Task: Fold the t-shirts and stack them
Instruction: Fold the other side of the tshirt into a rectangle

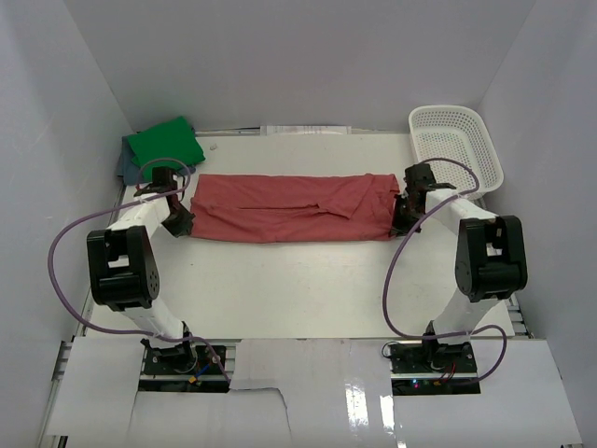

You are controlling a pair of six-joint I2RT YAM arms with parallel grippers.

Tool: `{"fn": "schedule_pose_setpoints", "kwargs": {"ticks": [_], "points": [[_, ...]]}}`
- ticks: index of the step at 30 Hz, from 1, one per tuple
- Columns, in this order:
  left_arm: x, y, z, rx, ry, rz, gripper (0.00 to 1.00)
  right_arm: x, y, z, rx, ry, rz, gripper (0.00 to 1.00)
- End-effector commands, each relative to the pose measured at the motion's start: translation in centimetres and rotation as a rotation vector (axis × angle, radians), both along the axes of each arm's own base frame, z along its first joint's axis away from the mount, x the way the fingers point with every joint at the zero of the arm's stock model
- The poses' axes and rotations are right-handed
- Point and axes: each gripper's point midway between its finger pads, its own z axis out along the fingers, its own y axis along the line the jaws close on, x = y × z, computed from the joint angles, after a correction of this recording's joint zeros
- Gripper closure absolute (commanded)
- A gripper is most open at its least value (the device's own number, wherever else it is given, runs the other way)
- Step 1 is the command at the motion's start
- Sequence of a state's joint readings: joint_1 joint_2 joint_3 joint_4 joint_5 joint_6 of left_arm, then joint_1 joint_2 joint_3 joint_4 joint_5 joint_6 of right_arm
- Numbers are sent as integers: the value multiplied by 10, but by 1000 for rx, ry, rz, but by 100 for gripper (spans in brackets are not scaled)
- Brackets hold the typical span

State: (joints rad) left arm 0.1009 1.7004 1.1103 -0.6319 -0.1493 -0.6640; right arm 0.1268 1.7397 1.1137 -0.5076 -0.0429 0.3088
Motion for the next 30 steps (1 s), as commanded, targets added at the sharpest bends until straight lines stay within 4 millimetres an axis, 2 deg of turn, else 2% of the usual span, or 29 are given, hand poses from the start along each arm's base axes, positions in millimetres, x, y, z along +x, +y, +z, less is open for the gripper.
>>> {"fn": "schedule_pose_setpoints", "kwargs": {"ticks": [1,9,12,15,16,18,19,21,22,25,26,29,30], "points": [[-14,14,20,55,-30,10,100,-22,-19,10,-87,3,-18,92],[-31,10,14,40,-14,0,100,-64,-35,-6,-145,71,-44,92],[-35,9,13,33,-11,-6,100,-73,-32,-10,-123,97,-33,92],[-39,4,11,12,-4,-16,100,-78,-30,-10,-113,109,-25,79],[-41,2,10,-1,-3,-17,100,-79,-31,-9,-120,108,-29,72],[-48,0,8,-11,14,-7,100,-79,-34,-1,-133,99,-34,69],[-50,-1,8,-16,17,-3,100,-78,-35,4,-137,89,-40,56],[-58,-3,8,-27,33,14,98,-78,-40,14,-159,71,-54,41],[-62,-2,9,-27,41,26,96,-75,-40,20,-160,56,-56,29],[-67,-8,20,-55,7,49,74,-70,-41,35,-166,4,-66,26],[-66,-11,24,-70,-14,58,57,-64,-40,45,-160,-43,-65,26],[-61,-12,45,-73,-93,49,42,-54,-33,67,-129,-140,-25,26],[-55,-10,56,-58,-122,27,40,-50,-29,73,-122,-167,-11,27]]}}
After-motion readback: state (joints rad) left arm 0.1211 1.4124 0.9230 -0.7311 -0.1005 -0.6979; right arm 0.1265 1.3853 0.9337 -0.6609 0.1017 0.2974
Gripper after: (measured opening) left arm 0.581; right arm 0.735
